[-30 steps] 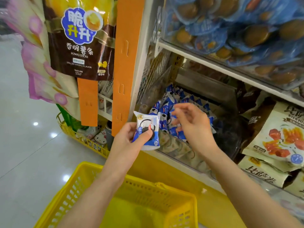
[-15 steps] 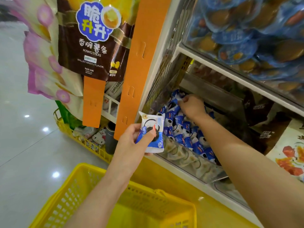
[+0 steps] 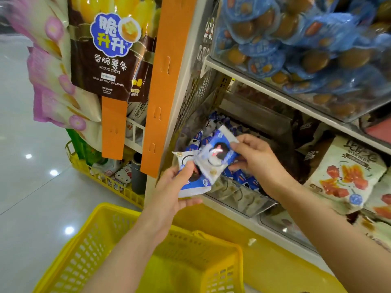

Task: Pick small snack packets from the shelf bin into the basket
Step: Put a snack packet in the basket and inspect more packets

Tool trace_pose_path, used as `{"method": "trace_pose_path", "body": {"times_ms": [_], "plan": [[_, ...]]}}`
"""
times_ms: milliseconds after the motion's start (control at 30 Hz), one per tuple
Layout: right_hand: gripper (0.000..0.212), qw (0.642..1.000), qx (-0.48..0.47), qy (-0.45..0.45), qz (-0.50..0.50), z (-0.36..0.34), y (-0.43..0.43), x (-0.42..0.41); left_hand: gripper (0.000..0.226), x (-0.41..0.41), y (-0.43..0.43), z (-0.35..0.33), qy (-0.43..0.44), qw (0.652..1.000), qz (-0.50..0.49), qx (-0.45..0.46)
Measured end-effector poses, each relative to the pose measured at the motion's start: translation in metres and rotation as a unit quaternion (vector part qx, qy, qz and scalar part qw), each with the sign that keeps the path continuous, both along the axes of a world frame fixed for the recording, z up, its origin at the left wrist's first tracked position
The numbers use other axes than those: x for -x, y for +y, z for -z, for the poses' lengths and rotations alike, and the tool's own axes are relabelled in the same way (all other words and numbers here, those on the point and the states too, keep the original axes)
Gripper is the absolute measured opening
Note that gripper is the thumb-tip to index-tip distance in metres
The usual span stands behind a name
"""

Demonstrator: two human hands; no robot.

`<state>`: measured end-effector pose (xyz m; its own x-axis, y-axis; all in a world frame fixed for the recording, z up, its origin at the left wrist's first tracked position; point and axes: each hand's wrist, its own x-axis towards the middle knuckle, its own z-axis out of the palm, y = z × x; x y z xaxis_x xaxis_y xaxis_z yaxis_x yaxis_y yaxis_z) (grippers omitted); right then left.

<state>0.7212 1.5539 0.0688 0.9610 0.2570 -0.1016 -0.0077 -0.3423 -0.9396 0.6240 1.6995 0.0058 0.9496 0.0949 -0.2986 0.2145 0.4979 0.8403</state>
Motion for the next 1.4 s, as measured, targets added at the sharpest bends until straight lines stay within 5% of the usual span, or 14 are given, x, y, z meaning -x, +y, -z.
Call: {"method": "trace_pose_path", "body": {"times_ms": [200, 367, 533, 767, 1067, 1267, 1400], "plan": [[0.01, 0.987, 0.026, 0.011, -0.155, 0.009, 0.001, 0.047, 0.068, 0.013, -0.008, 0.003, -0.008, 0.999, 0.021, -0.045], [0.016, 0.981, 0.135, -0.117, -0.078, 0.008, 0.004, 0.038, 0.051, 0.018, -0.003, 0.005, -0.015, 0.988, 0.068, -0.136], [0.022, 0.94, 0.207, 0.021, -0.271, -0.004, 0.006, 0.026, 0.047, 0.021, 0.003, 0.001, -0.042, 0.974, 0.142, -0.169], [0.017, 0.984, 0.088, 0.074, -0.134, -0.009, -0.002, 0.008, 0.033, 0.017, 0.012, -0.003, -0.032, 0.989, 0.077, -0.121], [0.019, 0.92, 0.206, 0.148, -0.298, -0.014, -0.01, -0.002, 0.037, 0.007, 0.02, 0.001, -0.03, 0.994, -0.006, -0.103], [0.012, 0.99, 0.117, 0.08, -0.023, -0.006, 0.013, -0.053, 0.021, -0.002, 0.023, 0.005, -0.008, 0.994, -0.07, -0.079], [0.013, 0.983, 0.12, -0.017, 0.138, 0.013, 0.042, -0.1, 0.015, -0.006, 0.022, 0.007, 0.003, 0.995, -0.07, -0.073]]}}
